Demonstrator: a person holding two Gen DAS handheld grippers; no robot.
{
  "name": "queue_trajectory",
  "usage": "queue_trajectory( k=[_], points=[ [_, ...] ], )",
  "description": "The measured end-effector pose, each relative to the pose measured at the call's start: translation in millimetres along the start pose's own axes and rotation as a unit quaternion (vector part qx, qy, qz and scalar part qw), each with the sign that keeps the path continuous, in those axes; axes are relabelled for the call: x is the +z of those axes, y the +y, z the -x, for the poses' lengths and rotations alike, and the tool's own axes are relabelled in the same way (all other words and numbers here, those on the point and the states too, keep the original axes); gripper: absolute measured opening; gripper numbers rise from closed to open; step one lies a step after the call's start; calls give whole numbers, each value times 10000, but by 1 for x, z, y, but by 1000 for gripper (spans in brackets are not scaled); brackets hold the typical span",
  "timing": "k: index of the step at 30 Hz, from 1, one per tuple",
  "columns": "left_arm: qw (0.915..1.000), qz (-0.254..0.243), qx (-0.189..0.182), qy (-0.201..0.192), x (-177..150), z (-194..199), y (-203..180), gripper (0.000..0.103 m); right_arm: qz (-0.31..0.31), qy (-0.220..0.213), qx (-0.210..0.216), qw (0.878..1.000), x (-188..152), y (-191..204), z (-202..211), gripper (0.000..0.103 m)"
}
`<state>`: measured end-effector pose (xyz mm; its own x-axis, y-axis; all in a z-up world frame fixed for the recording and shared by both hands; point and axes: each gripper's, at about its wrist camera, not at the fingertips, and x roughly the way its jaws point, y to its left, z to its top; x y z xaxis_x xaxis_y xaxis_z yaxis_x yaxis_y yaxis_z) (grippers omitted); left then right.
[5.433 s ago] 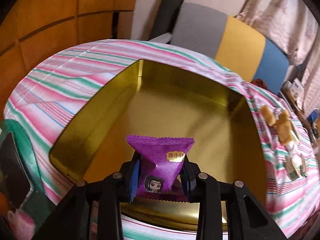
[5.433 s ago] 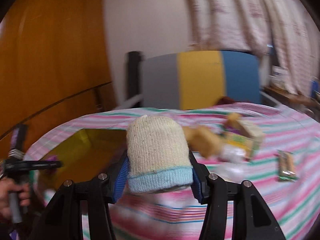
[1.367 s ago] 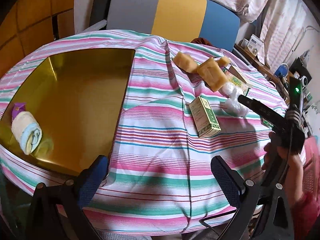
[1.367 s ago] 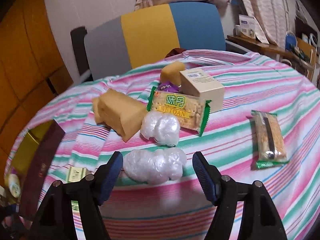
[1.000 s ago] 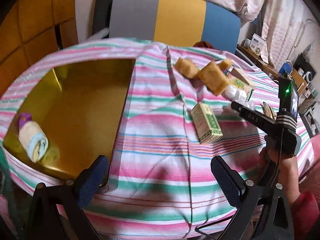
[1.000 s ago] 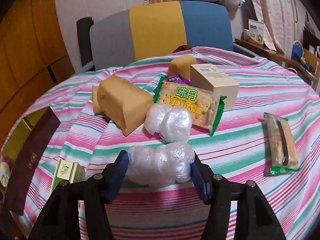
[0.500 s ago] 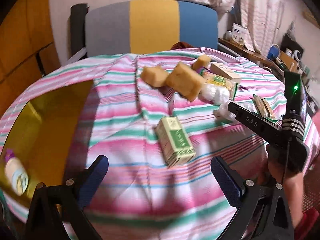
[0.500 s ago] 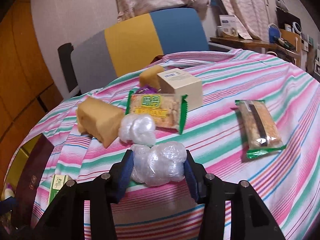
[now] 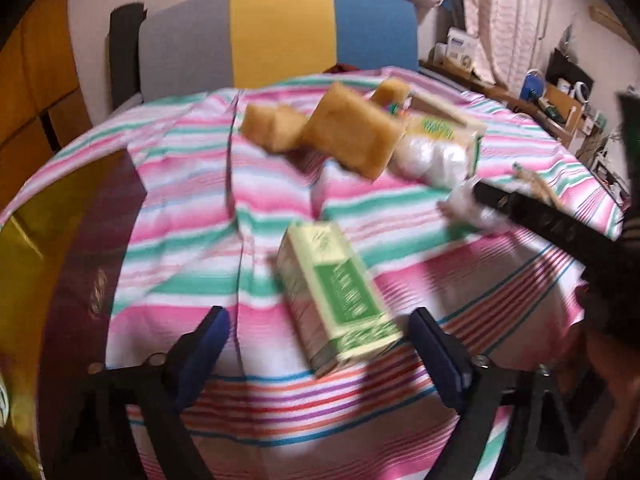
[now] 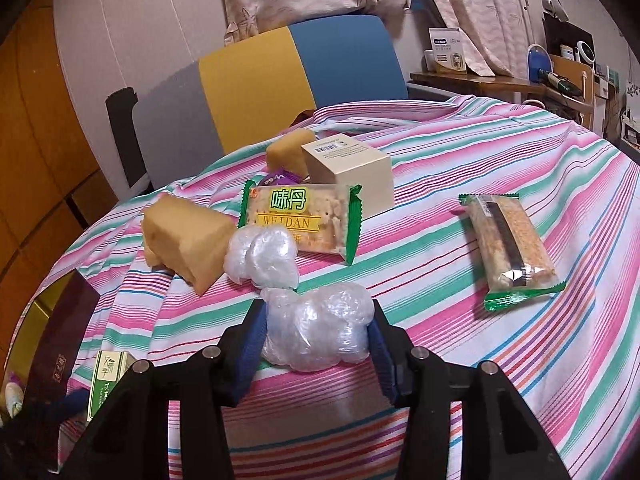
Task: Organize objects
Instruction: 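Grasp the green-white box with the left gripper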
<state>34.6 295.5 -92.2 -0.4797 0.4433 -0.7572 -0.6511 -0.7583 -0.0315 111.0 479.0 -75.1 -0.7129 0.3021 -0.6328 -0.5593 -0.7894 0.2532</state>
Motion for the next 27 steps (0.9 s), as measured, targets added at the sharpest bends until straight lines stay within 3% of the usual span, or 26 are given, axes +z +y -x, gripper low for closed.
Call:
queue_trajectory(
  k=[3, 14, 20, 21, 22, 27],
  points=[
    [9998, -54, 89, -162, -6, 3, 2, 80, -14, 5, 20, 10000, 0, -1, 0, 49],
    [9998, -122, 111, -142, -6, 2, 3, 79, 145, 3, -96, 9998, -2, 6, 1, 49],
    [9991, -89, 113, -404, -8, 11, 5, 46, 333, -9, -155, 9993, -3, 13, 1, 49],
    [9989, -115, 149, -425, -8, 12, 5, 32, 378, -14, -170, 9991, -3, 14, 1, 49],
    [9987, -151, 283, -390, -9, 11, 6, 33, 431, -17, -183, 9989, -3, 16, 1, 49],
    [9990, -47, 105, -421, -10, 14, 15, 32, 666, -13, -248, 9975, -4, 25, -1, 49]
  ],
)
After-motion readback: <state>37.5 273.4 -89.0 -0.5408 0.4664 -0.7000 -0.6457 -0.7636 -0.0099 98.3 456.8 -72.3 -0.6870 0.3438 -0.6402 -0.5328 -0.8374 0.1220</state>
